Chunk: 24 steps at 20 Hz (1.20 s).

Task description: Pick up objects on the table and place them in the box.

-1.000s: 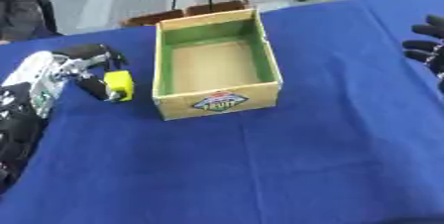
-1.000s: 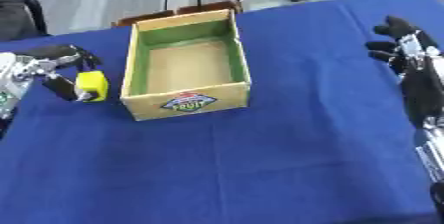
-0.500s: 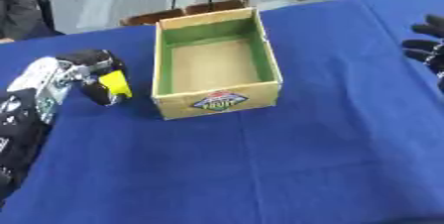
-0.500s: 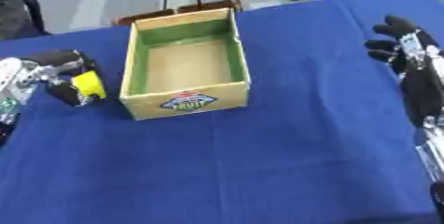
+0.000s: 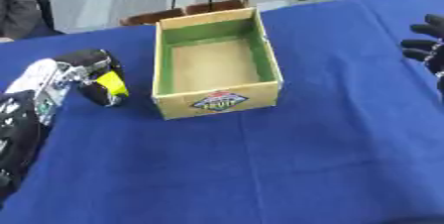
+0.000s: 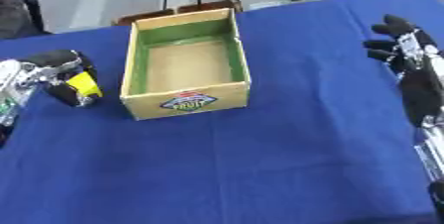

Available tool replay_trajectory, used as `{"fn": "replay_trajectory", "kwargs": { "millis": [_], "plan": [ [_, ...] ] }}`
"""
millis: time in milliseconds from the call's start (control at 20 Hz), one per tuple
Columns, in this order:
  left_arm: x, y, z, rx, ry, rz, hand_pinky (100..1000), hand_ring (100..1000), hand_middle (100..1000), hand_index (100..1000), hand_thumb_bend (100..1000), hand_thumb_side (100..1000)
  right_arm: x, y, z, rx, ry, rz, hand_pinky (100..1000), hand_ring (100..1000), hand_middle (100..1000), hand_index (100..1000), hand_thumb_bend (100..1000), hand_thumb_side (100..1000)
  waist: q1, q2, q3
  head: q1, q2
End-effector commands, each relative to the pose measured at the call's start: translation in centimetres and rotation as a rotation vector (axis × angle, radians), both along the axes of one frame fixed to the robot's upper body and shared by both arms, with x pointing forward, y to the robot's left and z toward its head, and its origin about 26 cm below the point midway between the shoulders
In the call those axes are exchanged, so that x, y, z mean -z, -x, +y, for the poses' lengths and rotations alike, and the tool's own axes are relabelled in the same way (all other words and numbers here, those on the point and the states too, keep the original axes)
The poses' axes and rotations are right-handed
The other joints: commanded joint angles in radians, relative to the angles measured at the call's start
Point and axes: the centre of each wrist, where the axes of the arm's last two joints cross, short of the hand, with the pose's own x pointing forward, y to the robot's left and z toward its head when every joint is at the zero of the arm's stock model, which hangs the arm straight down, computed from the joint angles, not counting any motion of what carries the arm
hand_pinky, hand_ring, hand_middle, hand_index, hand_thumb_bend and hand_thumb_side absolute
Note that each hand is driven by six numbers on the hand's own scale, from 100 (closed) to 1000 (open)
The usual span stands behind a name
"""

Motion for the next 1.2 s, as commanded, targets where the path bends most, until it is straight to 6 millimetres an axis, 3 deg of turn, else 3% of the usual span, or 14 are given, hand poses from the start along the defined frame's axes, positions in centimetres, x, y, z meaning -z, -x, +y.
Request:
{"fn": "replay_trajectory", "kwargs": {
  "millis": [50,350,700,950,1200],
  "plan": [
    [-2.9,0.1,0.3,0.012,0.038,-0.072,309,287,348,517,165,219,-1.2,0.2,-0.4,0.002,0.021,-0.034,808,766,798,904,174,797,-0.006,-0.025,0.002,-0.002,-0.006],
    [-6.3,0.3,-1.4,0.09,0.102,-0.126,299,275,337,505,160,227,-1.1,0.2,-0.4,-0.002,0.021,-0.032,808,767,798,904,174,798,-0.009,-0.033,0.001,-0.001,-0.006],
    [-9.6,0.4,-5.2,0.202,0.134,-0.202,297,270,332,500,158,231,-1.0,0.1,-0.3,-0.01,0.024,-0.025,807,767,798,904,173,798,-0.006,-0.042,-0.02,0.01,-0.009],
    [-10.1,0.3,-8.3,0.279,0.146,-0.222,296,268,330,497,156,233,-1.2,0.0,0.1,-0.026,0.028,-0.027,807,767,798,904,173,798,0.001,-0.04,-0.048,0.021,-0.02],
    [-9.2,0.1,-10.9,0.333,0.152,-0.208,297,268,330,498,153,237,-1.5,-0.1,0.4,-0.042,0.032,-0.033,808,767,798,905,171,799,0.01,-0.032,-0.076,0.037,-0.029]
  ]
}}
